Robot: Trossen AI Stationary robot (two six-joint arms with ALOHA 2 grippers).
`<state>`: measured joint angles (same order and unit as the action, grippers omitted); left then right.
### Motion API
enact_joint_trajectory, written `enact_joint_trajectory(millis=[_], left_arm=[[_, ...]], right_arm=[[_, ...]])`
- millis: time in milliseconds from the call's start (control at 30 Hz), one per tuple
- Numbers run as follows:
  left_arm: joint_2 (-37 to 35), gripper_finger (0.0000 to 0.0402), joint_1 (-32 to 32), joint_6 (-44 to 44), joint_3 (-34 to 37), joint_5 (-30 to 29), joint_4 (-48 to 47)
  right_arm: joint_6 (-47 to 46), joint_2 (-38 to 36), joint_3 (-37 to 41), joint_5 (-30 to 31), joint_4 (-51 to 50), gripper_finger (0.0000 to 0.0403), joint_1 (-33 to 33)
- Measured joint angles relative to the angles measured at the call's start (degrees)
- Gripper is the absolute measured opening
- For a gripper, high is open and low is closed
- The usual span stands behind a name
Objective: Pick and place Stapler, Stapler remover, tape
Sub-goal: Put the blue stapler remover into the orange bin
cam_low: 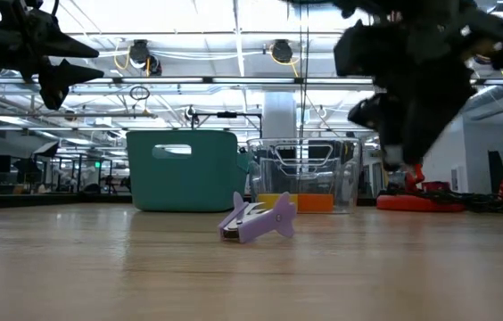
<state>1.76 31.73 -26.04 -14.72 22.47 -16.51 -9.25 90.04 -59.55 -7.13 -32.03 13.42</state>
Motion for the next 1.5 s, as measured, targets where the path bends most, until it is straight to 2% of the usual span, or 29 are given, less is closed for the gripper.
enact_joint_trajectory(millis=[167, 367, 567, 700, 833, 933, 1067, 1500], left_arm=[[0.0, 0.0168, 0.0, 0.1, 0.0, 0.0, 0.0], [0.1, 0.0168, 0.0, 0.2, 0.0, 0.0, 0.0], [0.1, 0.0168, 0.0, 0.2, 0.0, 0.0, 0.0], [0.1, 0.0168, 0.0, 0.3, 0.0, 0.0, 0.0], [0.1, 0.0168, 0.0, 0.9, 0.0, 0.0, 0.0], [0.1, 0.0168, 0.0, 1.9, 0.0, 0.0, 0.0], [0.1, 0.0168, 0.0, 2.2, 0.0, -0.5, 0.0], [0.1, 0.0168, 0.0, 1.6, 0.0, -0.5, 0.0]], right_arm=[[-6.8, -6.7, 0.0, -0.1, -3.7, 0.0109, -0.3], [-19.9, -14.5, 0.0, -0.6, -13.8, 0.0117, 2.5], [-35.2, -19.3, 0.0, -6.6, -19.2, 0.0111, 9.1], [-46.5, -19.5, 0.0, -9.2, -19.7, 0.0118, 15.2], [-55.0, -18.1, 0.1, -8.0, -19.8, 0.0115, 20.5], [-59.2, -16.8, 0.1, -6.1, -20.2, 0.0113, 22.9], [-62.5, -14.8, 2.2, -6.6, -20.2, 0.0120, 24.6], [-72.8, -14.2, 19.5, -12.4, -0.3, 0.0125, 24.5]])
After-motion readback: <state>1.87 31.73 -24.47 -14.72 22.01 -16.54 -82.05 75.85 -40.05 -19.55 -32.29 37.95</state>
